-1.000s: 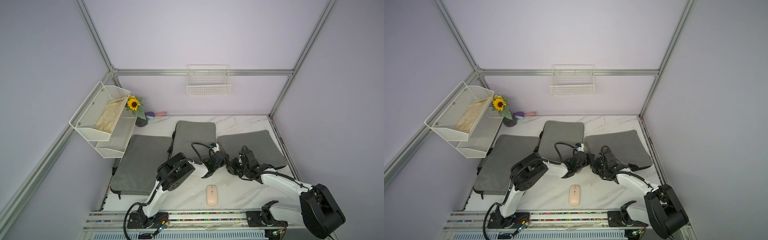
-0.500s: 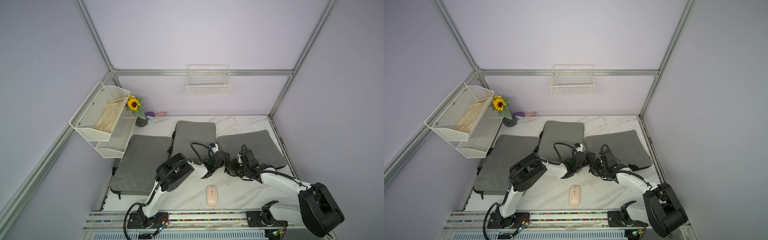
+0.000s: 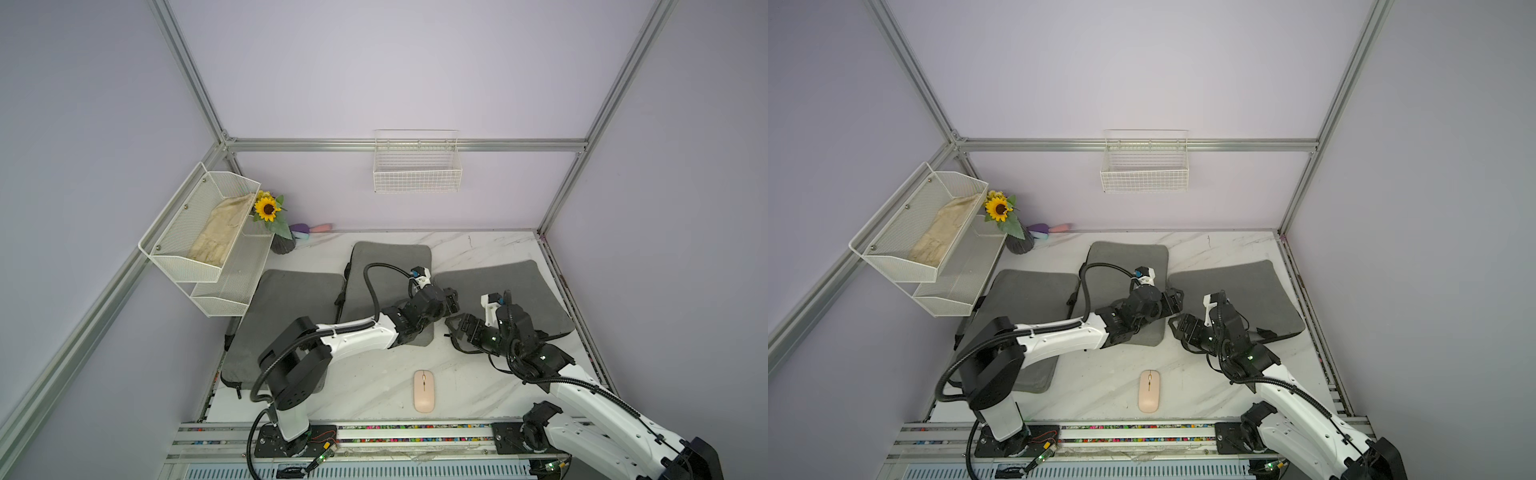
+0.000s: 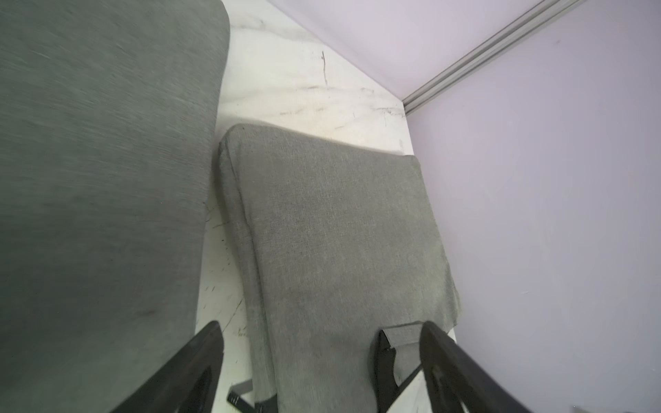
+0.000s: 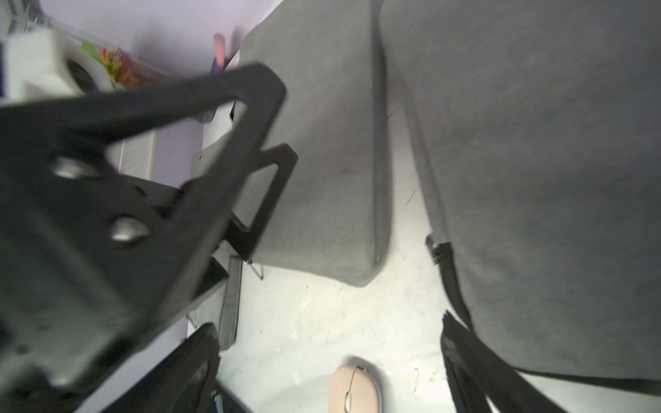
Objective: Put the mouse into the laptop bag
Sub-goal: Unzip the zipper on the zippered laptop bag, then pick up the mouse from the center of the board.
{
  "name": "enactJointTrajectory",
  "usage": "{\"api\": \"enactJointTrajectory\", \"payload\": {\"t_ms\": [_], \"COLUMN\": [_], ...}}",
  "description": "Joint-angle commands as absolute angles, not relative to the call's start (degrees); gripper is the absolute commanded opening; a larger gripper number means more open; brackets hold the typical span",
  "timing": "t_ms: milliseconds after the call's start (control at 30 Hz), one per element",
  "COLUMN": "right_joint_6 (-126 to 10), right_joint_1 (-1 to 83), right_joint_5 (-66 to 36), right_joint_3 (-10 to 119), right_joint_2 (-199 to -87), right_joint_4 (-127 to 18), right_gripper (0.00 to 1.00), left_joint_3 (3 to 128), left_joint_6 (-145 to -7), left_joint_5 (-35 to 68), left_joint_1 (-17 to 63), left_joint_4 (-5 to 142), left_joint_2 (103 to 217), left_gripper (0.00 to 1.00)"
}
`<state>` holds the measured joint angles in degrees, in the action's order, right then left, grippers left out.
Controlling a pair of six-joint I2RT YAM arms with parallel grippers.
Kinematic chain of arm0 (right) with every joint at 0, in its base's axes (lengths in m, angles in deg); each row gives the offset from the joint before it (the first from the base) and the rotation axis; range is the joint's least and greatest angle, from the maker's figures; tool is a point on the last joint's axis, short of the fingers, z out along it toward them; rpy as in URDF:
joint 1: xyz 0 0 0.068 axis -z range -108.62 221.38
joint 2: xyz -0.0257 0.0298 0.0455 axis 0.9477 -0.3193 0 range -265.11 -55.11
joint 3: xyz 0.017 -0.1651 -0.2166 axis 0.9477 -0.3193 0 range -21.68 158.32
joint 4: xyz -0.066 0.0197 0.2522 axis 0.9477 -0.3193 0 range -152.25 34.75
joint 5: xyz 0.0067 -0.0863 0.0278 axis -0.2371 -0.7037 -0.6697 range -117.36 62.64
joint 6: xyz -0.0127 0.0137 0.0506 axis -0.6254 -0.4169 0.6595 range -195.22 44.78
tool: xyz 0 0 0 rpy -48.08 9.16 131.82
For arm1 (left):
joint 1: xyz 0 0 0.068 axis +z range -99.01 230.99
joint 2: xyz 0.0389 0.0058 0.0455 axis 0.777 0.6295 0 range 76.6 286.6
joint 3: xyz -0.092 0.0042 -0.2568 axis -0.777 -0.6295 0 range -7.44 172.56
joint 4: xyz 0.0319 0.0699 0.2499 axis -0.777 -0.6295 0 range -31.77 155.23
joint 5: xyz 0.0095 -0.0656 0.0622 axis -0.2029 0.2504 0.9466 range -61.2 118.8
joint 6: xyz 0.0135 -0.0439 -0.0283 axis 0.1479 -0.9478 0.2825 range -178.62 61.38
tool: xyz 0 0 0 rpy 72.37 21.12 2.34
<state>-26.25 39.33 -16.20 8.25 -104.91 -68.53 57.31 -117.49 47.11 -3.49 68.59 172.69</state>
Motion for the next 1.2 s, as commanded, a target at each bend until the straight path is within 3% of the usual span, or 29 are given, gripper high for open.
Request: {"api": "enactJointTrajectory", "payload": {"t_ms": [0, 133, 400, 667, 933, 1167], "right_joint_6": [-24.9, -20.7, -7.4, -0.7, -0.1, 3.7], "right_joint_1": [31.9, 18.8, -2.7, -9.7, -16.4, -16.4], "right_joint_5": [-20.7, -28.4, -42.9, -46.7, -48.8, -48.1], "right_joint_3": [7.2, 8.7, 18.2, 23.6, 31.2, 29.4], "right_joint_2": [-106.2, -112.9, -136.3, -146.5, -157.2, -156.7], "right_joint_4": [-66.9, -67.7, -75.8, -84.2, -90.0, -90.2], "right_gripper": [0.97, 0.97, 0.97, 0.97, 0.97, 0.81], "left_joint_3": [46.9, 33.6, 25.1, 21.4, 20.0, 19.9], "left_joint_6": [-116.7, -114.4, -113.8, -111.8, -111.5, -111.6], "left_joint_5": [55.2, 60.5, 60.0, 58.7, 57.5, 54.9], "left_joint_1": [-3.0, -1.9, 9.0, 11.6, 11.8, 11.9], "left_joint_4": [65.4, 68.0, 54.9, 48.4, 45.0, 45.0], "left_joint_2": [161.7, 148.3, 128.6, 113.8, 108.1, 107.3], "left_gripper": [0.85, 0.88, 0.90, 0.92, 0.93, 0.93]}}
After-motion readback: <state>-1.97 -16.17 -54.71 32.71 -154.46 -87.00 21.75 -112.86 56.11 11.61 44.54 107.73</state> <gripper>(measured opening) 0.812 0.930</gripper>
